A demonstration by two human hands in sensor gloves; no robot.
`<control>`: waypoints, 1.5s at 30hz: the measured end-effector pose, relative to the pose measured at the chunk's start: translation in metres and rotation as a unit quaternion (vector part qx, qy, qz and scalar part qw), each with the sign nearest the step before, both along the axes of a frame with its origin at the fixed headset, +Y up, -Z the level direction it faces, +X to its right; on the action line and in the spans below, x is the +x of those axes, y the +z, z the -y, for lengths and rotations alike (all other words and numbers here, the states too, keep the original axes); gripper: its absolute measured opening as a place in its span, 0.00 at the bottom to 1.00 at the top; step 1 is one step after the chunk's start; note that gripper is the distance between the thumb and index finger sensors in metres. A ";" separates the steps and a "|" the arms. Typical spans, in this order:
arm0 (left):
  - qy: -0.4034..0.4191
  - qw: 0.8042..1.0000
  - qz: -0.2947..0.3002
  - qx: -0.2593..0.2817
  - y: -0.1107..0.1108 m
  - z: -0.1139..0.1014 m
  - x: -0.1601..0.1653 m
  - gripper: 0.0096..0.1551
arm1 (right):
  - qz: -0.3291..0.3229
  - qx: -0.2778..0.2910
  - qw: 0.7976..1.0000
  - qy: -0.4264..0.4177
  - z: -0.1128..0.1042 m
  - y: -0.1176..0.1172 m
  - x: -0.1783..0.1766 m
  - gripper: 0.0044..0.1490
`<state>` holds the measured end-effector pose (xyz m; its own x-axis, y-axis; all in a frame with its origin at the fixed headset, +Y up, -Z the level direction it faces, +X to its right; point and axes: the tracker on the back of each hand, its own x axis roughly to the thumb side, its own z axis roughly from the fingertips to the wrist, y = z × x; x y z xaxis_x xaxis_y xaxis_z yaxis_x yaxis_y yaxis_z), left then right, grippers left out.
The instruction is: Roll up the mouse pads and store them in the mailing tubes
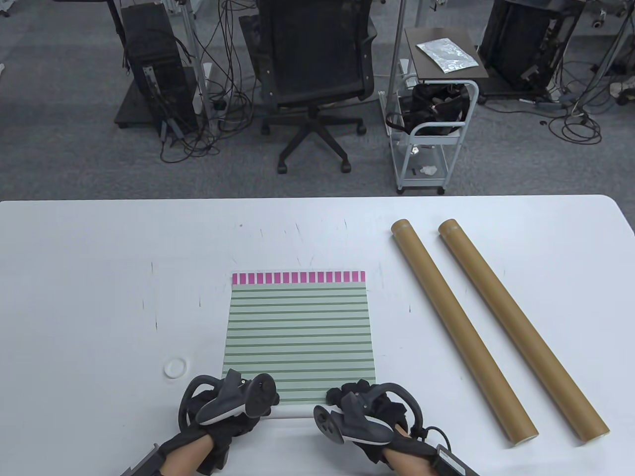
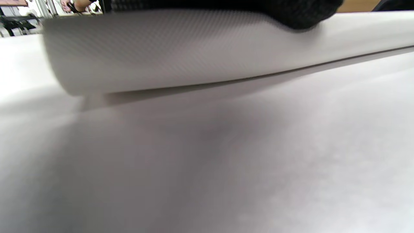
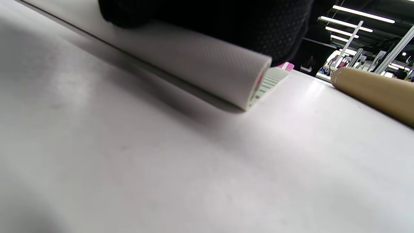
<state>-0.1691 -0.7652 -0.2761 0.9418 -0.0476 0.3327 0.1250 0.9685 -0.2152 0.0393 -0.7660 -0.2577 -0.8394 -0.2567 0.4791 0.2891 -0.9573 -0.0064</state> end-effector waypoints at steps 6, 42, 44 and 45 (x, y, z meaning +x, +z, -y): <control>-0.061 0.994 0.055 0.069 0.017 -0.001 0.014 0.22 | 0.026 -0.039 0.999 0.011 0.001 -0.003 -0.001 0.32; -0.040 0.998 0.039 0.015 0.004 0.004 0.010 0.24 | 0.007 0.052 0.999 0.010 -0.008 0.007 -0.007 0.33; -0.029 0.998 0.046 0.007 0.005 0.003 0.005 0.25 | 0.007 0.043 0.999 0.004 -0.008 0.006 -0.006 0.32; -0.008 0.999 0.047 0.005 0.006 0.003 0.003 0.25 | 0.007 0.042 0.999 0.004 -0.007 0.006 -0.006 0.32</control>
<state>-0.1663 -0.7682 -0.2705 0.9056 -0.0662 0.4189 0.1597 0.9683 -0.1922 0.0329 -0.7585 -0.2519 -0.8431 -0.3027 0.4444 0.2981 -0.9510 -0.0824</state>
